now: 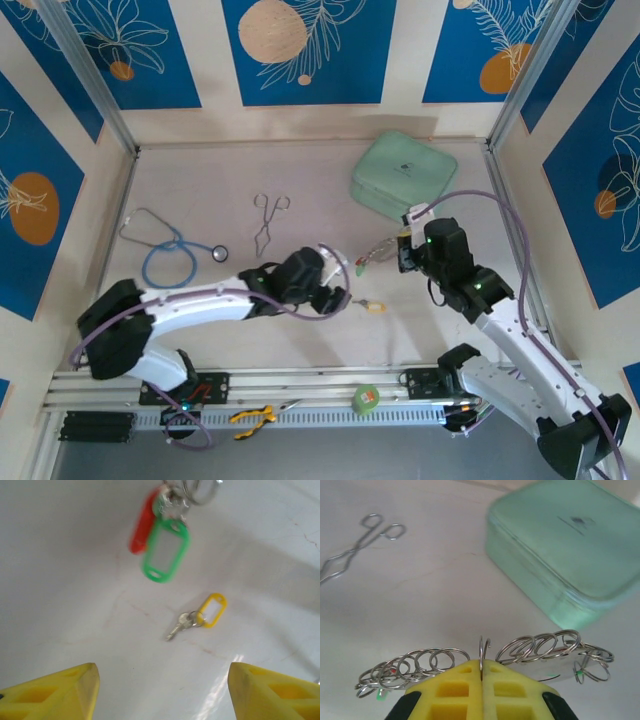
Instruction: Put the keys on the keyring
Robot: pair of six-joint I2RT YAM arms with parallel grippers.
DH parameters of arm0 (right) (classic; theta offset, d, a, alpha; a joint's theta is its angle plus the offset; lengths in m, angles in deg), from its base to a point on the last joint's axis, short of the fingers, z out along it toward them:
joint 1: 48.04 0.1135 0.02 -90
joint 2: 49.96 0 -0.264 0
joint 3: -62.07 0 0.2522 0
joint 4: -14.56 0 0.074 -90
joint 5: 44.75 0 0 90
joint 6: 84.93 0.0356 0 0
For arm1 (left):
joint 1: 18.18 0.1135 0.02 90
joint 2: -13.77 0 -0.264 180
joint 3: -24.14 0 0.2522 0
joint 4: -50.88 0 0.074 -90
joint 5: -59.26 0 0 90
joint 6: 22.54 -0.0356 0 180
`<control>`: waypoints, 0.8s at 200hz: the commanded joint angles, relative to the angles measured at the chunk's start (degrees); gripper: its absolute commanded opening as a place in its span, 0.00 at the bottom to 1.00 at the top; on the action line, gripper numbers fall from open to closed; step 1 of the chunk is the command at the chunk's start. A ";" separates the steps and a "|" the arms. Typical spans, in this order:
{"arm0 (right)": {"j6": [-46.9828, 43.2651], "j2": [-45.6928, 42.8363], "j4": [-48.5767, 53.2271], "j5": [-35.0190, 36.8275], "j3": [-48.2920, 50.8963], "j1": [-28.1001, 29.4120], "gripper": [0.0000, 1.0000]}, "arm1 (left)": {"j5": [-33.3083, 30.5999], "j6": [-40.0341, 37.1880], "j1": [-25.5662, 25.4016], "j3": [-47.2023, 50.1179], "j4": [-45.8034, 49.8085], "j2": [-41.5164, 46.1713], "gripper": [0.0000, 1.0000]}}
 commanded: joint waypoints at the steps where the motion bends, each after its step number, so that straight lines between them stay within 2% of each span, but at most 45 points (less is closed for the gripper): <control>1: 7.28 -2.40 5.27 2.90 -2.00 -2.72 0.00 | -5.56 10.73 -3.19 -8.05 8.91 -5.95 0.67; 25: 8.14 -5.18 6.18 3.66 -1.74 -4.31 0.00 | -7.24 15.67 -3.85 -14.19 14.25 -11.61 0.59; 101: 7.85 -9.49 7.12 5.42 -1.21 -5.41 0.00 | -11.55 22.99 -6.60 -29.25 24.25 -26.56 0.61; 160: 7.40 -10.29 6.69 5.06 -1.13 -5.63 0.00 | -12.47 25.37 -8.68 -36.03 29.92 -32.97 0.59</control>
